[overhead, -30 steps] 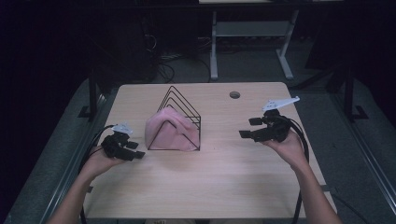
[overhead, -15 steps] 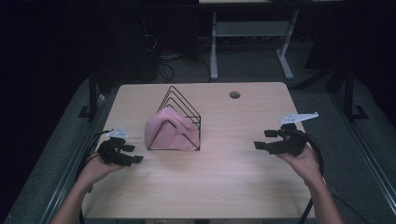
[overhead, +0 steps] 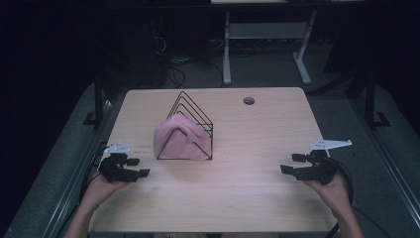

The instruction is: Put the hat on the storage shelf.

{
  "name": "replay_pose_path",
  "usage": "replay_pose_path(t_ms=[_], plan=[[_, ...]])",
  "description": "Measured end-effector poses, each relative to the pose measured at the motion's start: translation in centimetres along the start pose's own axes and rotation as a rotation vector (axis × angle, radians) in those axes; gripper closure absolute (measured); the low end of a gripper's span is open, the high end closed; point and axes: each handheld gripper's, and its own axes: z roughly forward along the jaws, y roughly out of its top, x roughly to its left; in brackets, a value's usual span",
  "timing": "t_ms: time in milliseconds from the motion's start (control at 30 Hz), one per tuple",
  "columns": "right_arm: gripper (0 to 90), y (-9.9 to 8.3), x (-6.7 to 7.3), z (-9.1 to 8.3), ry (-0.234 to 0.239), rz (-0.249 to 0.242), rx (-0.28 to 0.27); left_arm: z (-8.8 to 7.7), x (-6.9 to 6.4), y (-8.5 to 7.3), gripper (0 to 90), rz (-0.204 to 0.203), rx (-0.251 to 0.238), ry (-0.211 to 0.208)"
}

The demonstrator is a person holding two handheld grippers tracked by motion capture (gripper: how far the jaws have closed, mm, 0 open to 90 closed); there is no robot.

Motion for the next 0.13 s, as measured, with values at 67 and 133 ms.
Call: replay_pose_path(t_ms=[67, 133], plan=[[20.9, -0.65, 0.23, -0.16, -0.004, 0.002, 0.001, -0.13, -0.33, -0.37, 31.9, 0.001, -0.010, 0.006], [20.7, -1.13, 0.57, -0.39, -0.016, -0.001, -0.005, -0.14, -0.78, -0.81, 31.8, -0.006, -0.030, 0.007]])
